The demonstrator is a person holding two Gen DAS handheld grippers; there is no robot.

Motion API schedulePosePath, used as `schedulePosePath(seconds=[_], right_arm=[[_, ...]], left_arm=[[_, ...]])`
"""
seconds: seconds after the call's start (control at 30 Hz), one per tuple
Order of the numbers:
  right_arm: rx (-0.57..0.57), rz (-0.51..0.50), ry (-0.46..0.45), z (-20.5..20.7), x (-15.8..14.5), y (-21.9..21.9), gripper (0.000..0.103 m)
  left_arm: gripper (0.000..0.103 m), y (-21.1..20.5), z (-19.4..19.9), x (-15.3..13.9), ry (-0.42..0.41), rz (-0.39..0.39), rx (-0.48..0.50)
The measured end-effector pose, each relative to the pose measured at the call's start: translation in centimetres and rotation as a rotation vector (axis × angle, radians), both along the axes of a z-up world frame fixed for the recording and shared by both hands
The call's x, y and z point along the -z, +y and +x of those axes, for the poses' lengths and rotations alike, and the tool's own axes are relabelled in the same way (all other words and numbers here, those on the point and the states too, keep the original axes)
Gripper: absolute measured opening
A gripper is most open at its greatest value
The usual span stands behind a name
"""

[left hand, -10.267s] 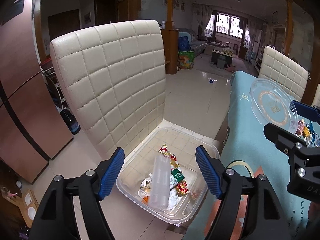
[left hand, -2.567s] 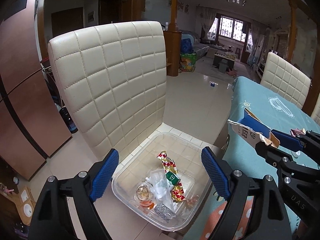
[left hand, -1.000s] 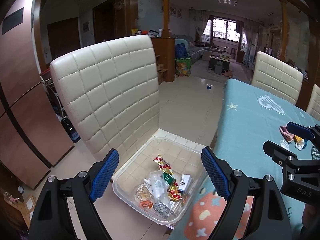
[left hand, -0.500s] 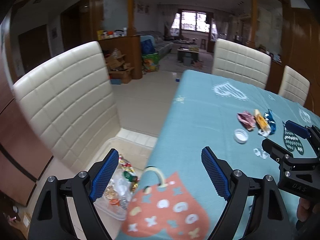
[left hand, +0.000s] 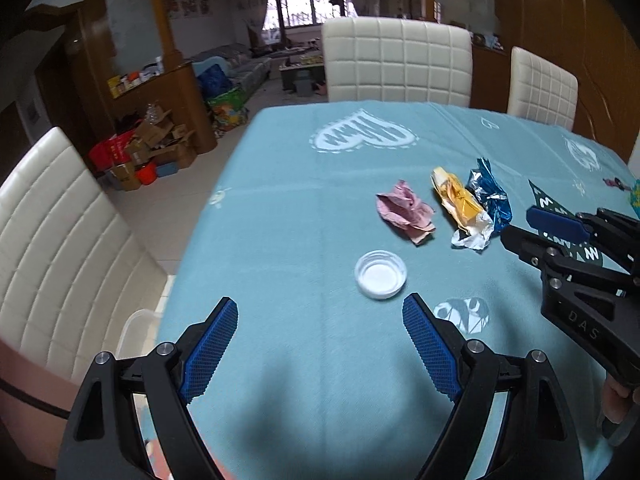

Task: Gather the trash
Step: 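Move both open tools back over the table, then grasp the white bottle cap with the left tool while the right tool grasps the yellow wrapper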

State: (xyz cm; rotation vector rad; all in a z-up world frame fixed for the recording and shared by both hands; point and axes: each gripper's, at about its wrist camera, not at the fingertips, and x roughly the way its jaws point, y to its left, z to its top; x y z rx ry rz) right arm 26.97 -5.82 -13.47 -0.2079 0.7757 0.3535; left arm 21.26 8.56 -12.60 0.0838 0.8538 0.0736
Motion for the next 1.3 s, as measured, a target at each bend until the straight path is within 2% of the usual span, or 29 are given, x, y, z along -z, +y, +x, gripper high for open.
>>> schedulePosePath(seconds=[0.3,0.47,0.57,0.63,0.67,0.7,0.77,0.8,0.83,0.87,0.93,0.97,1.0,1.03,1.1,1.3], right_arm=[[-0.017,0.020,0.082,4.4,2.6,0.7,0.037],[-0.022,-0.002,0.048,5.1,3.2,1.4,0.038],[-0.006,-0.044,0.034,5.4,3.6,1.6,0.040],[0.004,-0.035,0.092,6.1,4.3,1.3,0.042],[0.012,-0.023,0.078,6.1,4.3,1.1,0.040],[0.005,-0.018,0.086,6.1,4.4,1.0,0.031],[0.004,0.003,0.101,6.1,4.4,0.8,0.024],[0.005,0.006,0.101,6.1,4.3,0.8,0.023],[0.007,0.006,0.100,6.0,4.3,0.7,0.023],[0.009,0.007,0.094,5.7,4.1,0.7,0.023],[0.010,0.009,0.082,5.3,3.7,0.6,0.022],[0.009,0.012,0.078,5.0,3.4,0.6,0.022],[0.007,0.019,0.077,4.7,3.1,0.5,0.022],[0.004,0.024,0.078,4.4,2.8,0.5,0.022],[-0.003,0.029,0.073,3.6,2.1,0.6,0.022],[-0.039,0.018,0.041,0.7,0.4,1.5,0.022]], left_arm=[[0.083,-1.1,4.1,2.6,0.081,-0.021,0.022],[0.083,-1.1,4.9,3.6,0.089,-0.008,0.022],[0.083,-0.8,5.4,3.9,0.098,-0.045,0.032],[0.083,-0.7,5.5,4.0,0.096,-0.051,0.026],[0.083,-0.8,5.5,4.0,0.094,-0.048,0.025],[0.083,-0.8,5.5,4.1,0.088,-0.039,0.019],[0.081,-0.8,5.5,4.1,0.080,-0.032,0.017],[0.073,-0.8,5.3,4.0,0.073,-0.038,0.025],[0.061,-0.9,5.2,3.8,0.070,-0.045,0.034],[0.055,-1.0,5.1,3.6,0.067,-0.054,0.045],[0.031,-1.1,4.9,3.2,0.061,-0.065,0.058],[0.024,-1.1,4.7,3.1,0.063,-0.071,0.064],[0.013,-1.2,4.4,2.9,0.070,-0.090,0.078],[0.008,-1.1,4.2,2.7,0.070,-0.105,0.088],[0.006,-1.2,3.4,2.0,0.046,-0.125,0.101],[0.002,-0.9,0.4,0.0,-0.033,-0.121,0.116]])
